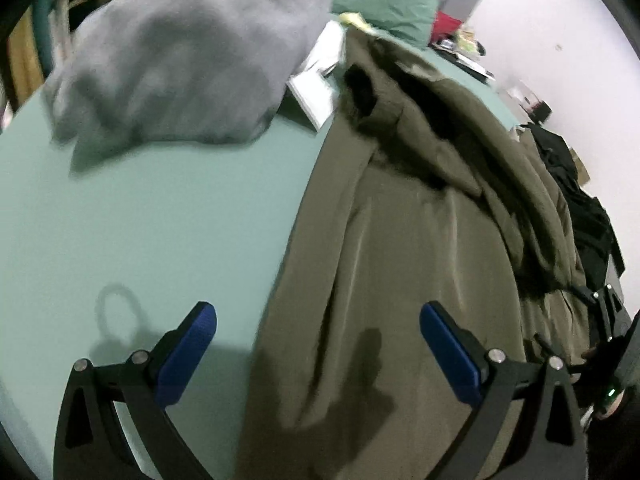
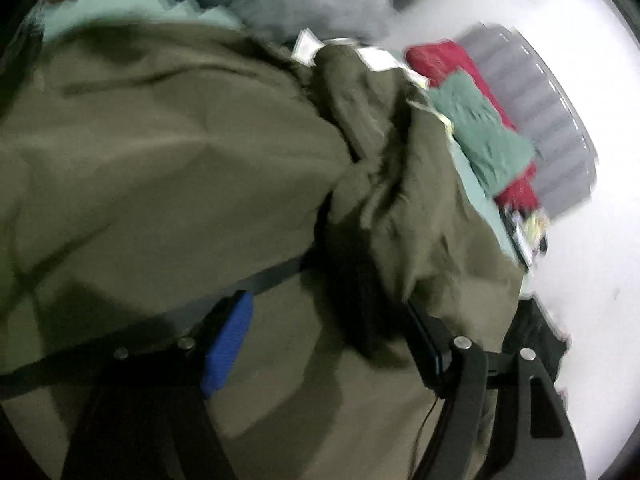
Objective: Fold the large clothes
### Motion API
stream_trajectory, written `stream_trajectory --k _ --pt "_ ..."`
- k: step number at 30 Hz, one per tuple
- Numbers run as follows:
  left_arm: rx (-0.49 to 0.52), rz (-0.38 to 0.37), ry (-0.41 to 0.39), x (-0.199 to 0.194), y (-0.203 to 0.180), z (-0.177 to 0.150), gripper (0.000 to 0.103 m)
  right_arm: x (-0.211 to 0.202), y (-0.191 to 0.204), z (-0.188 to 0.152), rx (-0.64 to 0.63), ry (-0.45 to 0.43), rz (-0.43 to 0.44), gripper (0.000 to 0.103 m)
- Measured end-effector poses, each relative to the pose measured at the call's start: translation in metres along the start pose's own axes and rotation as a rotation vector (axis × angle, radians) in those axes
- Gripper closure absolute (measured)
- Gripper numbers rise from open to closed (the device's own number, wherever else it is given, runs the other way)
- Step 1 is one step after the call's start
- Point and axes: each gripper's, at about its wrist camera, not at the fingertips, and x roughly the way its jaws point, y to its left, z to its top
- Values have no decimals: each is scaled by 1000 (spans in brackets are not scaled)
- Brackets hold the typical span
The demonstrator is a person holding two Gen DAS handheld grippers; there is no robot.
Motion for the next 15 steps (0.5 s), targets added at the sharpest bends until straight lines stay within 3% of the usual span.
stream_trajectory --k 6,9,15 --pt "-61 9 4 -23 9 -50 2 -24 -40 0 291 -98 -2 31" --pt "-68 39 21 -26 13 -67 2 -28 -60 -11 385 -86 -11 31" --pt "-55 55 41 -27 16 -95 2 -57 -88 -78 543 8 -60 30"
